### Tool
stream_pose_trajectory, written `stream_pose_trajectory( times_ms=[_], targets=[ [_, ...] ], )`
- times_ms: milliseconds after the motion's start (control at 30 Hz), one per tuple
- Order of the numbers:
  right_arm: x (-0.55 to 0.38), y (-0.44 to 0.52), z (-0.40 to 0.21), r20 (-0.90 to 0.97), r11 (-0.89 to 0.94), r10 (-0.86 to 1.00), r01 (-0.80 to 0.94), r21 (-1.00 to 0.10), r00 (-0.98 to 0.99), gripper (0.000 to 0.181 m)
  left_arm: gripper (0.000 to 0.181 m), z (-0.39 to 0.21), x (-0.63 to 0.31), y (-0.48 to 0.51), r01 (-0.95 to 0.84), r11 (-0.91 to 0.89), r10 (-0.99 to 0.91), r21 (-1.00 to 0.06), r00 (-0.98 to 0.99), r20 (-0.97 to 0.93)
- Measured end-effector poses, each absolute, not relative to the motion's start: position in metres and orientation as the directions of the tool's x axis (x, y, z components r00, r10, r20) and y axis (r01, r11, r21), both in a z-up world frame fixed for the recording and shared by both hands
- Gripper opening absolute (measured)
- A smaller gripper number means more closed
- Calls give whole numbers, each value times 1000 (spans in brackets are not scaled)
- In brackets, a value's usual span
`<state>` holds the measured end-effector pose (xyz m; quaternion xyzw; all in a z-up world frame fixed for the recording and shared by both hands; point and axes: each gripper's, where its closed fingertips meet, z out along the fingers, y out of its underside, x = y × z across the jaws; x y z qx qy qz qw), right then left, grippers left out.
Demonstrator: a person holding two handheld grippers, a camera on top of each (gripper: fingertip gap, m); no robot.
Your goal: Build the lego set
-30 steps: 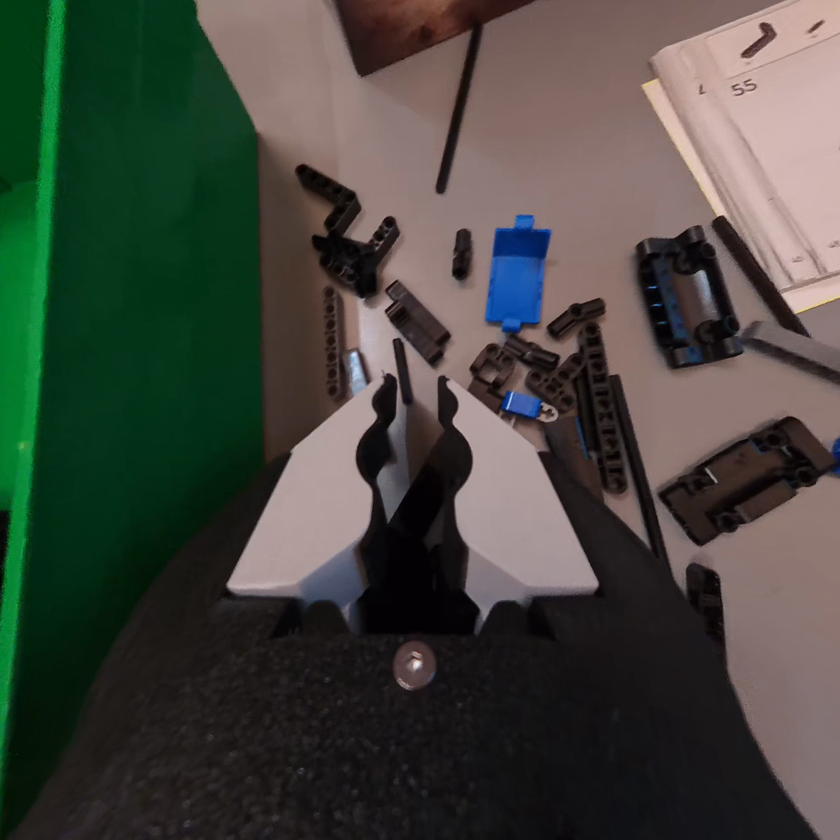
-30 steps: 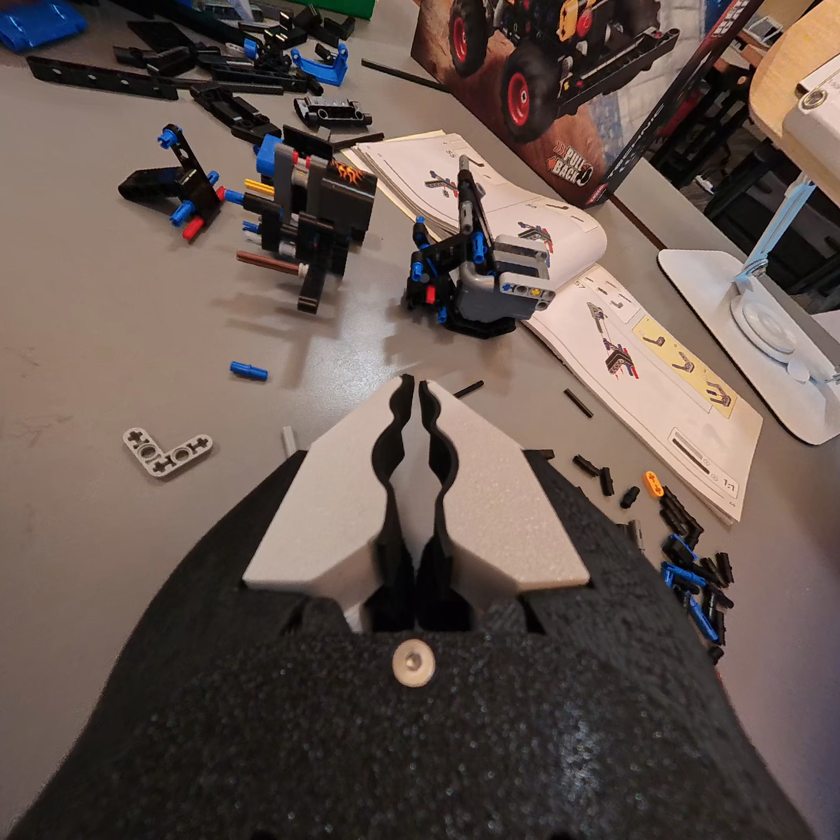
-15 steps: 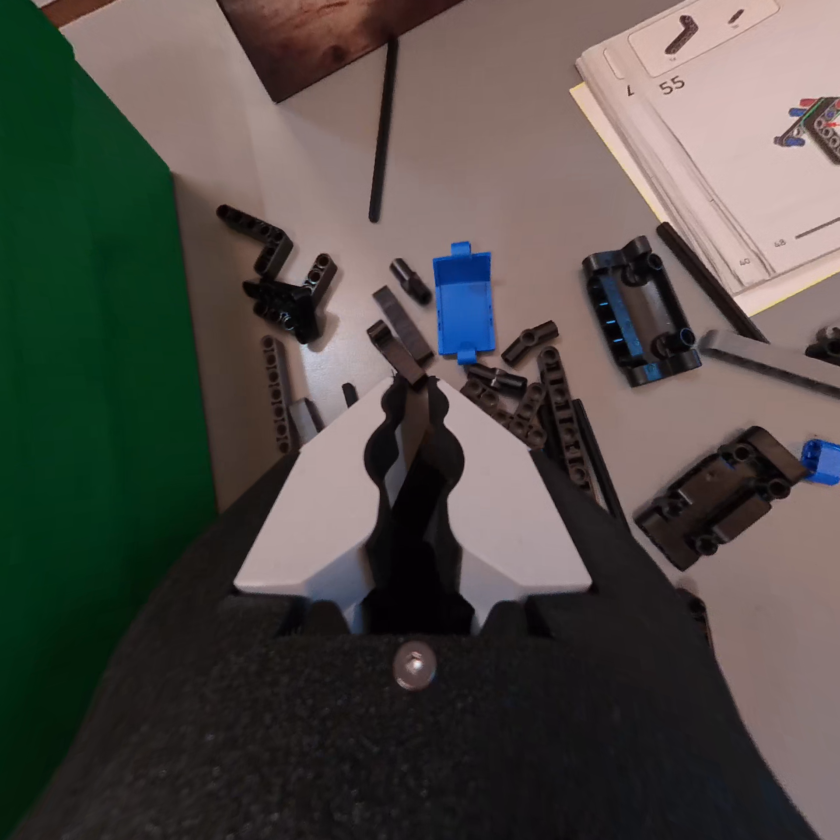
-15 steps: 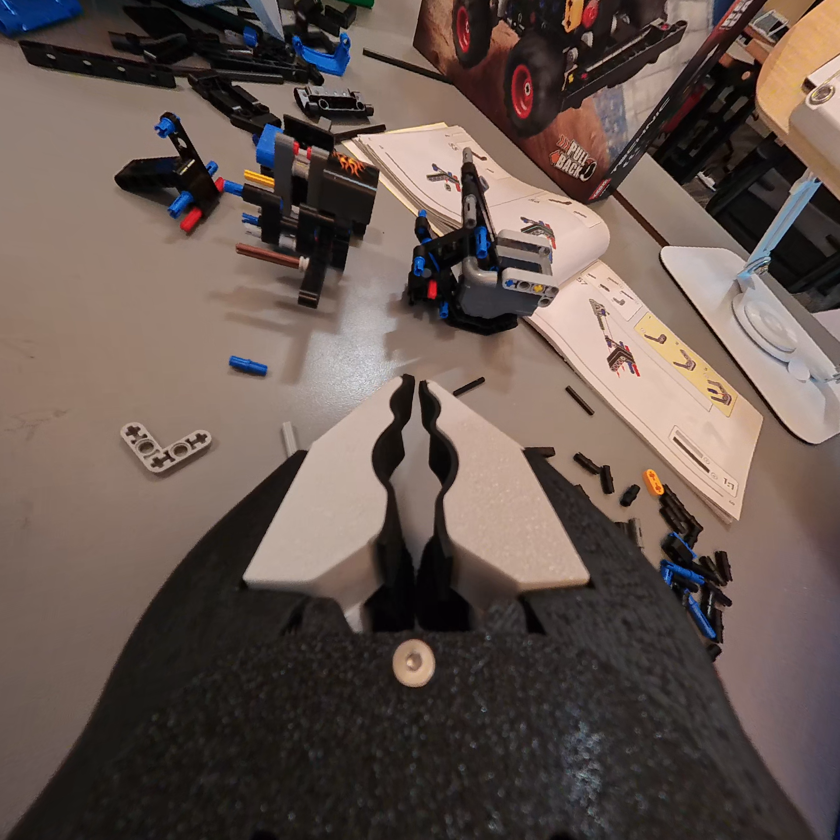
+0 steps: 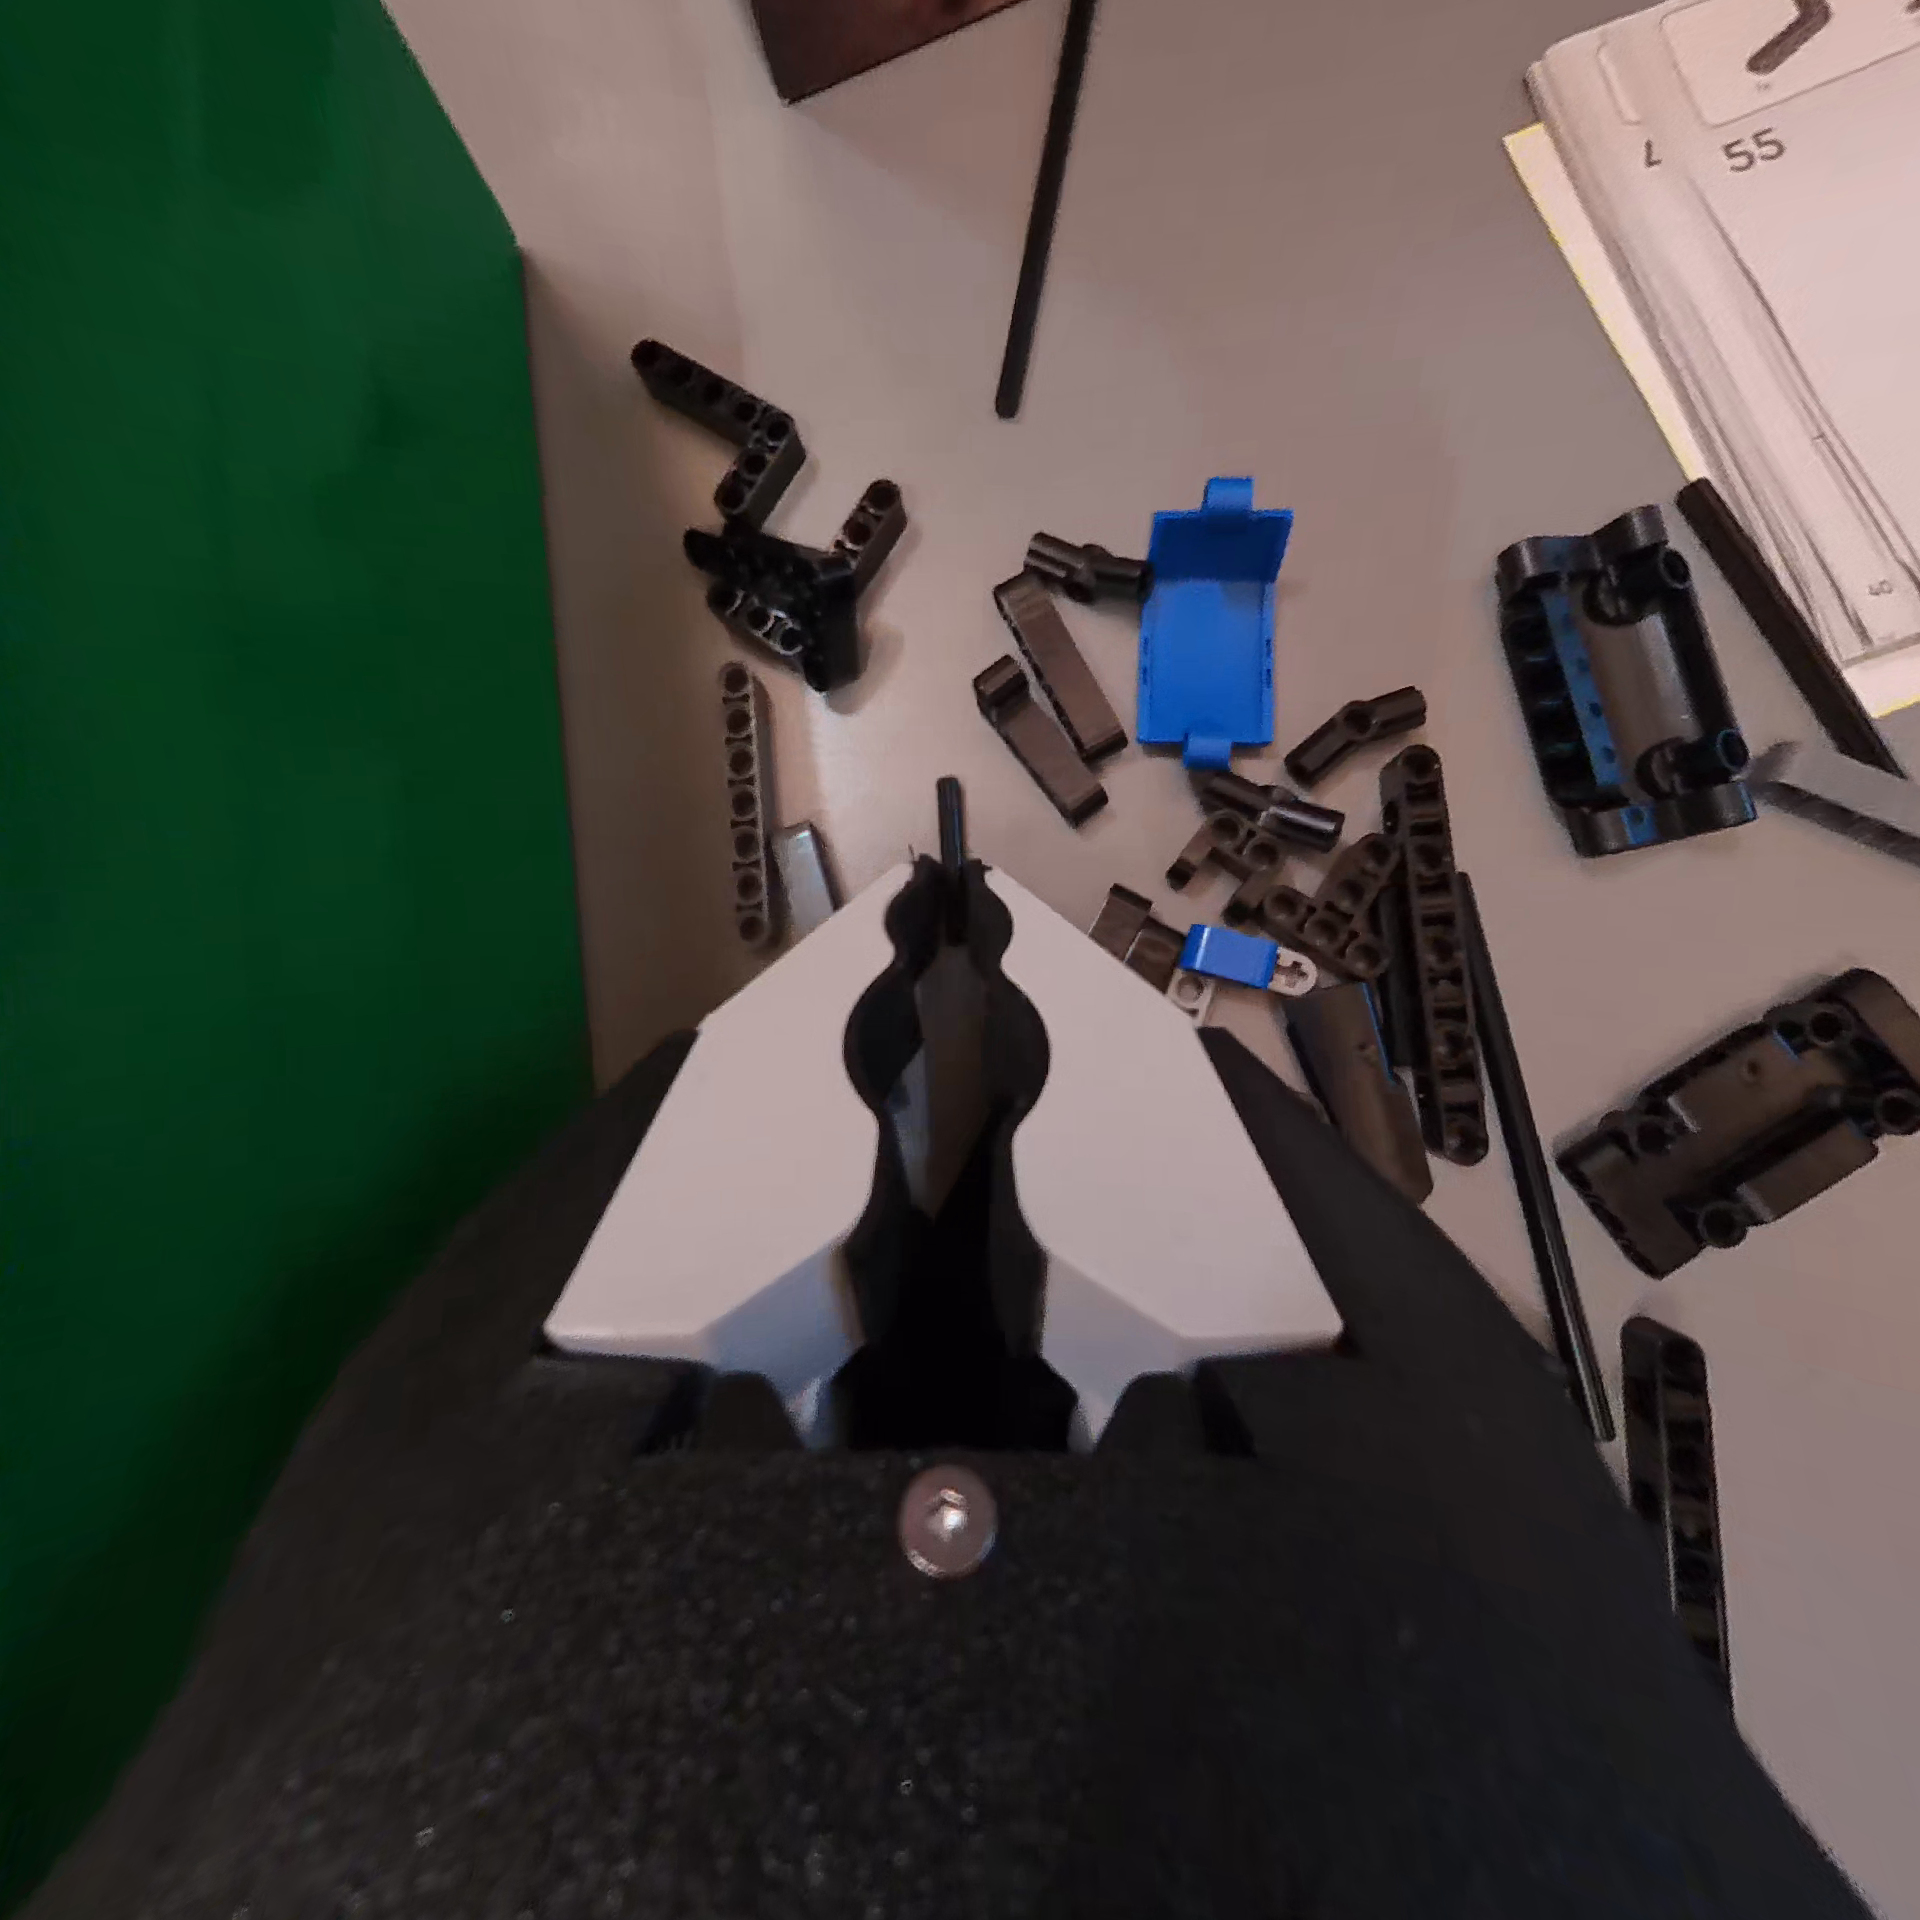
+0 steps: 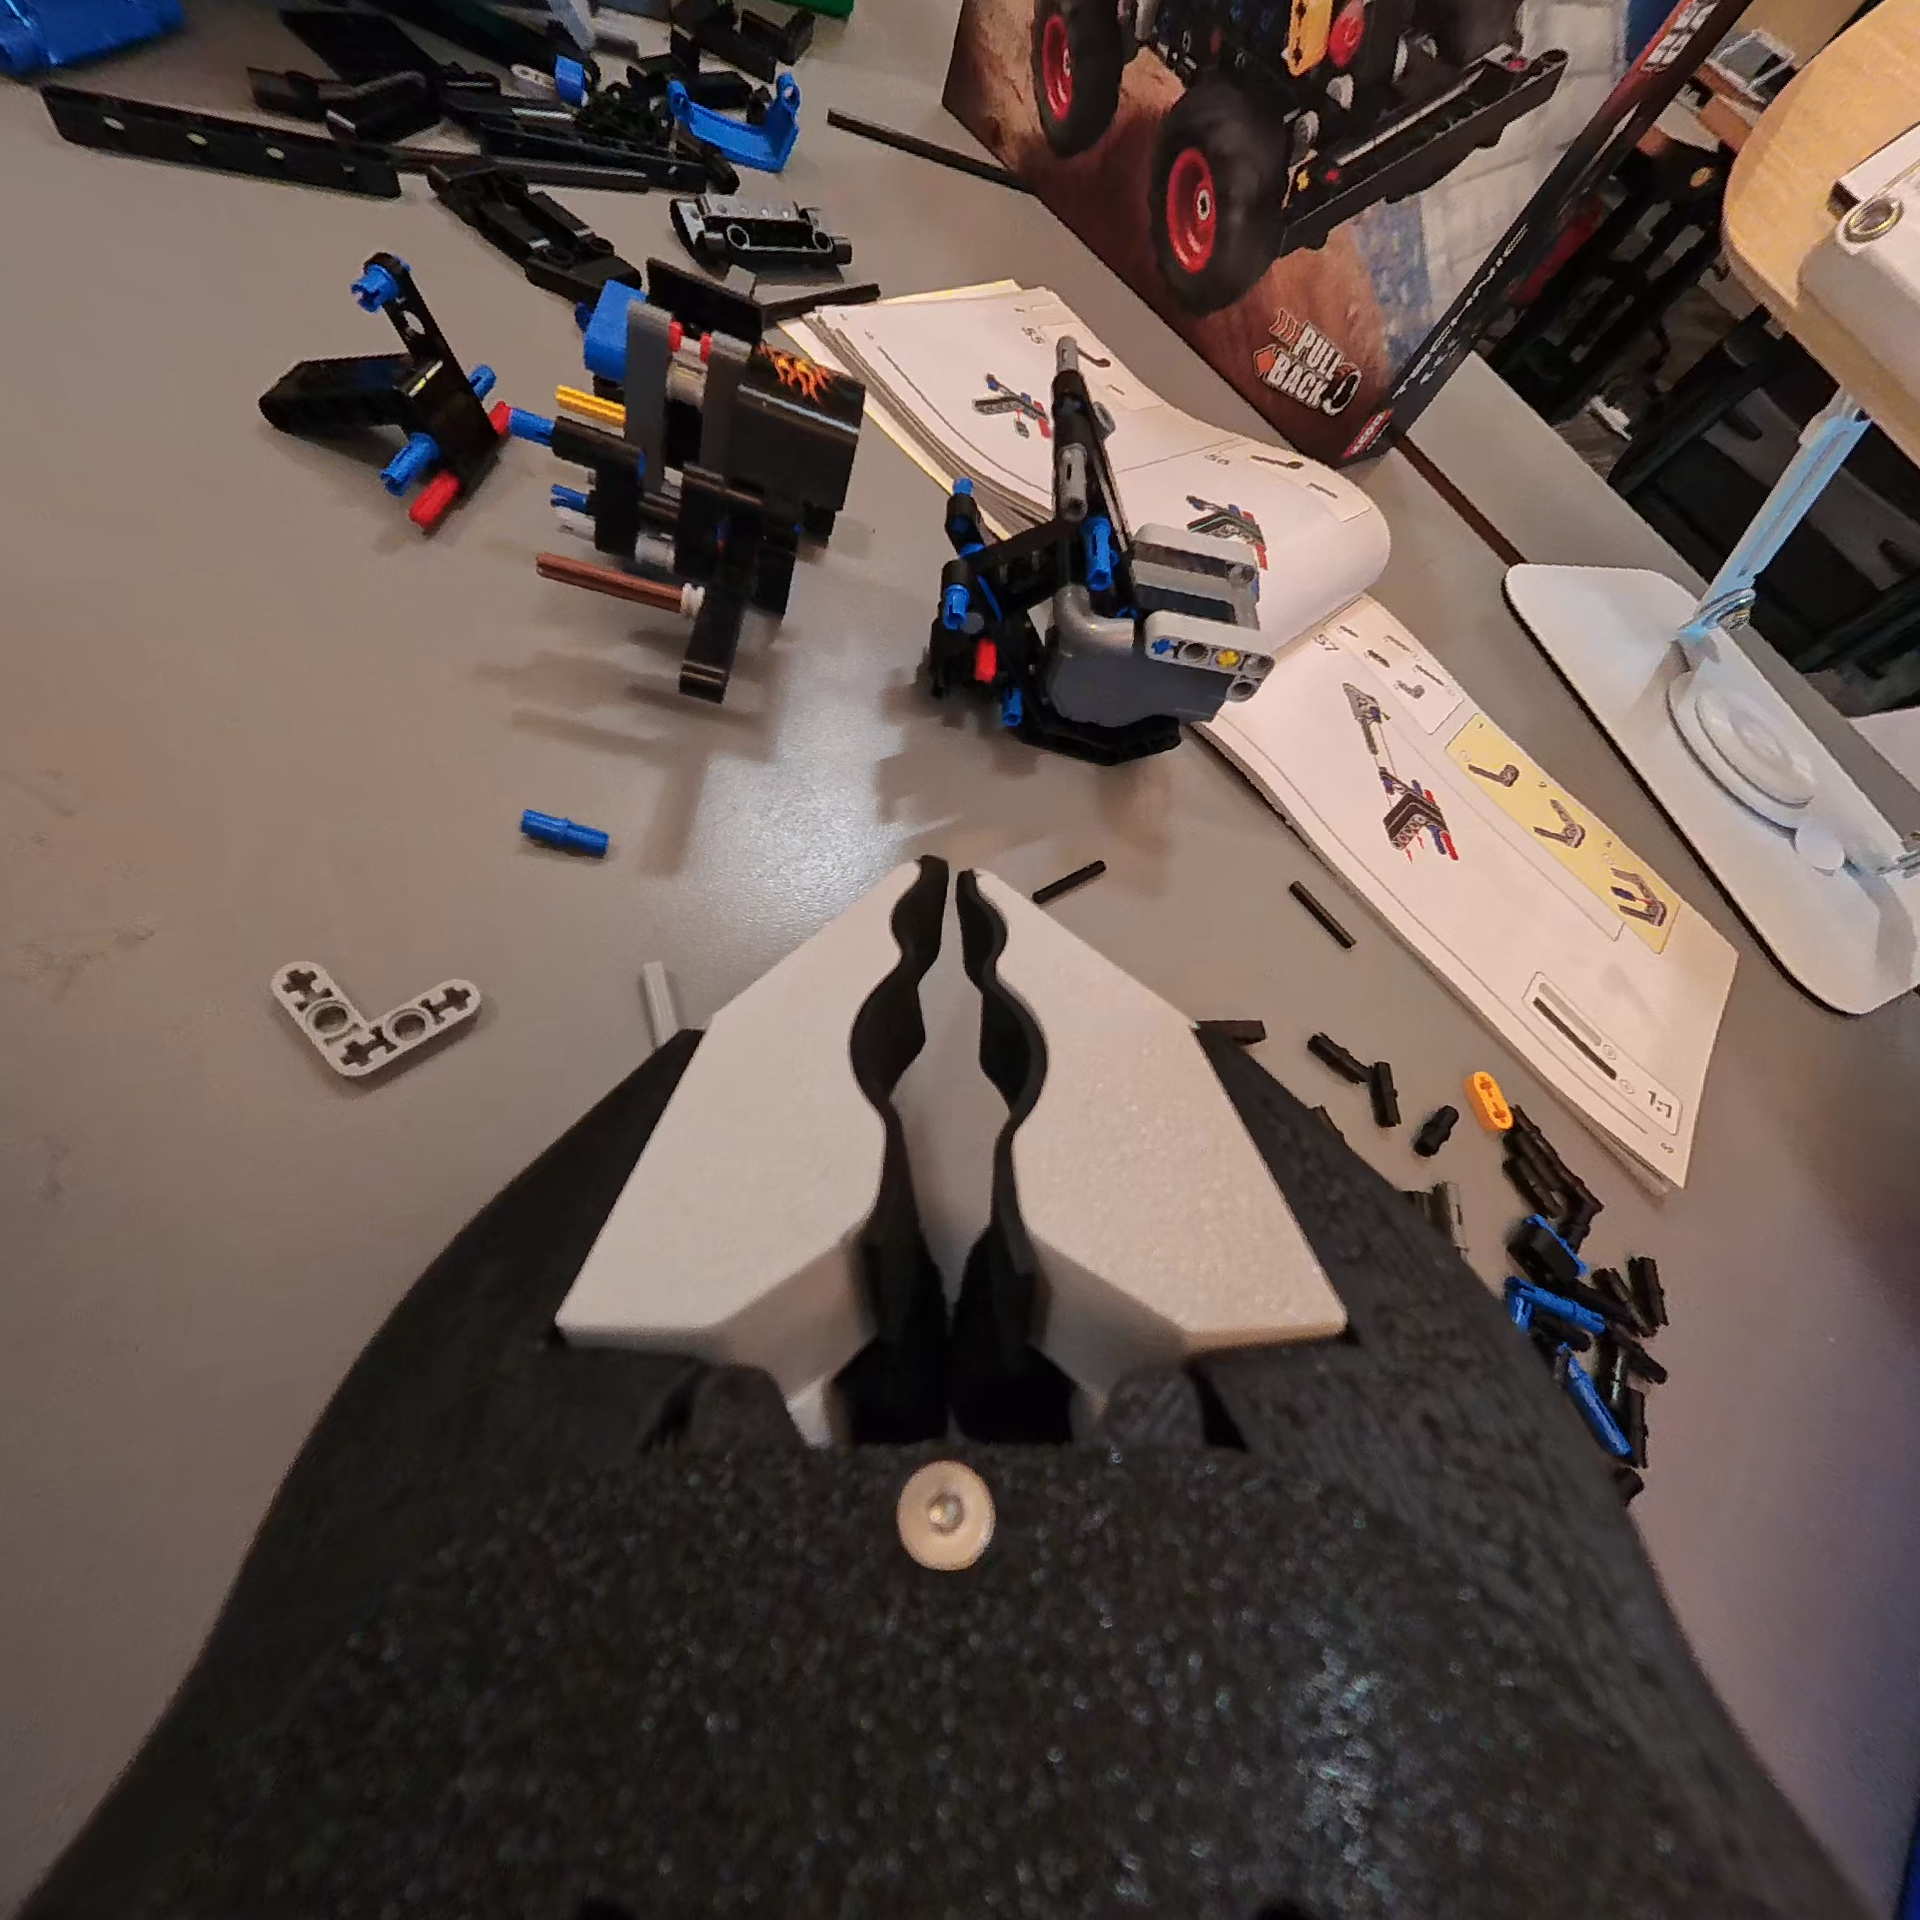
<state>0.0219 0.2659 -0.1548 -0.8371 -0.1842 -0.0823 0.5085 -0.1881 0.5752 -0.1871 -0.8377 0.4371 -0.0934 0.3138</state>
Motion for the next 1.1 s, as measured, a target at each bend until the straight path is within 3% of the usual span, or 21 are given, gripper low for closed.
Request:
stream_pose_trajectory(
  times_ms=[100,200,333,433,667,800,1100],
  targets=[
    [23,267,-152,311,-407,214,374,-833,926,2,2,-179,-184,576,-704,-365,-803,-609,569,-176],
    [28,267,-145,309,-386,180,356,-851,934,1,3,-132,-154,561,-702,-212,-849,-680,476,-228],
    [31,267,-137,269,-366,154,308,-878,951,1,2,-52,-55,492,-635,77,-966,-768,142,-214],
    [29,267,-135,272,-354,155,311,-882,950,1,2,-26,24,439,-598,214,-977,-772,-133,-167],
    [31,267,-131,309,-336,133,336,-880,942,1,2,-96,166,340,-717,386,-836,-580,-538,108],
    [31,265,-127,322,-318,121,344,-884,939,0,2,-152,207,319,-774,449,-815,-446,-559,150],
    [25,263,-126,317,-303,141,346,-888,938,0,2,-184,217,315,-832,438,-837,-340,-515,184]
  ],
)
